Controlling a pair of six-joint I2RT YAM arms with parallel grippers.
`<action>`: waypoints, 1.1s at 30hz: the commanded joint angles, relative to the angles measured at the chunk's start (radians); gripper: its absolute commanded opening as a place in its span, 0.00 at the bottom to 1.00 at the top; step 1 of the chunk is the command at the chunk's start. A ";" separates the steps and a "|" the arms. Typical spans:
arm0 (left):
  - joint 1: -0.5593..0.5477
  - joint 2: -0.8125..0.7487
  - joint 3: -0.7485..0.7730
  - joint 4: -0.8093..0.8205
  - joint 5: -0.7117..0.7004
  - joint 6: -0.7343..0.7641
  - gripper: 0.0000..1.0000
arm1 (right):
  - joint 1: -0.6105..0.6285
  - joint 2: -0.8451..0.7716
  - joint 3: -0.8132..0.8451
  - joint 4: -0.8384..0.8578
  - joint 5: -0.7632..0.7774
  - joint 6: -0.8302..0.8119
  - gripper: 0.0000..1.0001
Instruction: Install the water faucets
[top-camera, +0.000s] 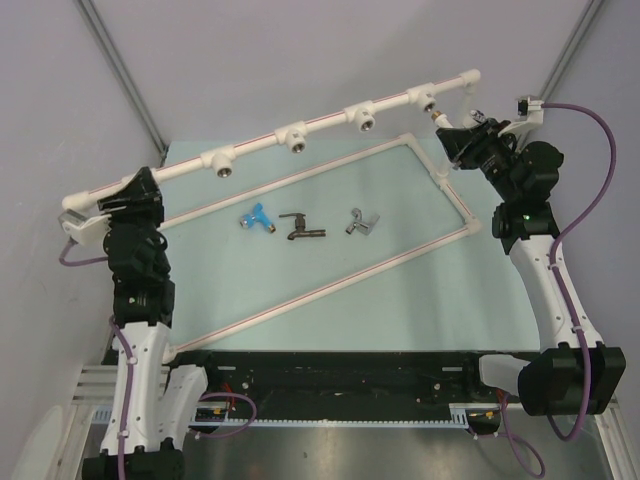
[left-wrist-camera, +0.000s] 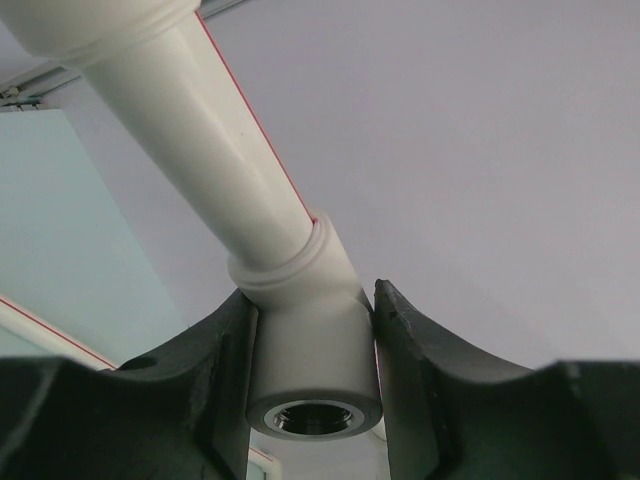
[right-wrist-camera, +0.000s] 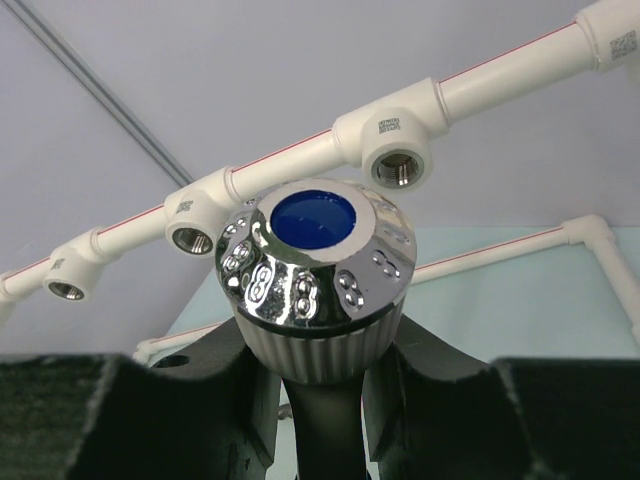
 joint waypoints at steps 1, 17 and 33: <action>-0.017 -0.052 0.021 0.067 0.079 0.040 0.17 | -0.002 -0.039 0.009 0.042 0.031 -0.077 0.00; -0.053 -0.150 0.030 -0.071 0.050 0.031 0.12 | 0.036 -0.049 -0.051 0.112 0.157 -0.435 0.00; -0.087 -0.137 -0.052 -0.096 -0.127 0.200 0.11 | 0.107 0.072 -0.057 0.227 0.205 -0.607 0.00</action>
